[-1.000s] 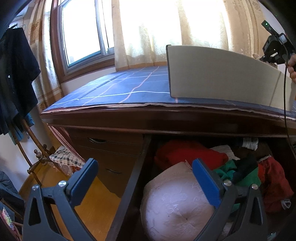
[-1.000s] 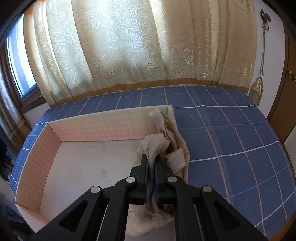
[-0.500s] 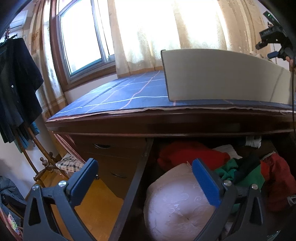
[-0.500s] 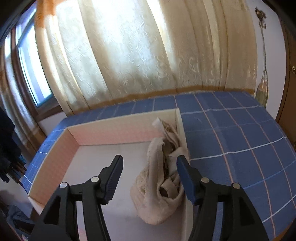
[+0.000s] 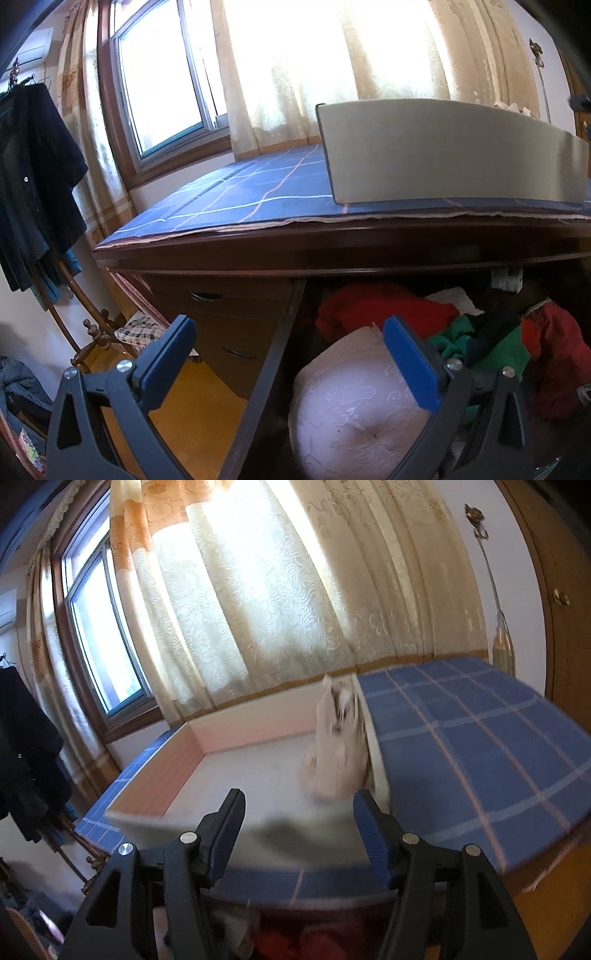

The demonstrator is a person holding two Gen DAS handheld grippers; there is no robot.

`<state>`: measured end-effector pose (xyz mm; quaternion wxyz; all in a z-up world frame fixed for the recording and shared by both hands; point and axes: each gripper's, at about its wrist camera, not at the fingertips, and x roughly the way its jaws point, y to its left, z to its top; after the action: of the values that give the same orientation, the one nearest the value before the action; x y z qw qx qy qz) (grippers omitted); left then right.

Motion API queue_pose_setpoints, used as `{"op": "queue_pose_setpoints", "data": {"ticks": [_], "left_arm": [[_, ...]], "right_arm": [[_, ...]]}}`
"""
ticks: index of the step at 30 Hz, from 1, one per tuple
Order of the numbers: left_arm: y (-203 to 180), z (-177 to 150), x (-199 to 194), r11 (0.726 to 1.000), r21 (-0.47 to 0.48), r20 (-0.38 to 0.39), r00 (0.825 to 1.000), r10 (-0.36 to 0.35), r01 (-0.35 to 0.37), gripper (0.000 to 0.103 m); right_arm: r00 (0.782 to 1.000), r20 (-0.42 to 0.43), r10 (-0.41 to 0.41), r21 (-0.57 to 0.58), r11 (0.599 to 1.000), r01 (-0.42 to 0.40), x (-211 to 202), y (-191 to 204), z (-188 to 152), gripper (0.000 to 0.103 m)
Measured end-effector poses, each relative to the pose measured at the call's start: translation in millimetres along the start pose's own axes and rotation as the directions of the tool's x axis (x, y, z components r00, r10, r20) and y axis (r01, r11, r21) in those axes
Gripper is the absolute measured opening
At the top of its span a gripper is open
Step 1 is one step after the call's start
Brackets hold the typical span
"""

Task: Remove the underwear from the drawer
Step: 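Move the open right gripper back down toward the drawer clothes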

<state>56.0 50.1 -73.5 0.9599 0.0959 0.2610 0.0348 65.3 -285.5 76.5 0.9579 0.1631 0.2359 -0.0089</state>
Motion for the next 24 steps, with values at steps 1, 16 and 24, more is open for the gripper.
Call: {"op": "queue_pose_setpoints", "data": {"ticks": [1,16,24], "left_arm": [[-0.7,-0.2,-0.6,1.000,0.005,0.003,1.000,0.002,-0.002,0.103],[0.3,0.7,4.7,1.000,0.009,-0.035,0.999,-0.024,0.024,0.103],[2.5,0.5,7.4,0.999,-0.009,-0.052,0.997,-0.051,0.050,0.103]], "right_arm": [[1.000,-0.006,0.002,0.001,1.000,-0.002,-4.2,2.1,-9.7,0.063],[0.989,-0.143,-0.040,-0.013,0.999,0.039,-10.7,31.3,-98.0,0.063],[0.980,-0.180,-0.089,-0.069,0.995,0.078,-17.1,44.1,-124.4,0.063]]}}
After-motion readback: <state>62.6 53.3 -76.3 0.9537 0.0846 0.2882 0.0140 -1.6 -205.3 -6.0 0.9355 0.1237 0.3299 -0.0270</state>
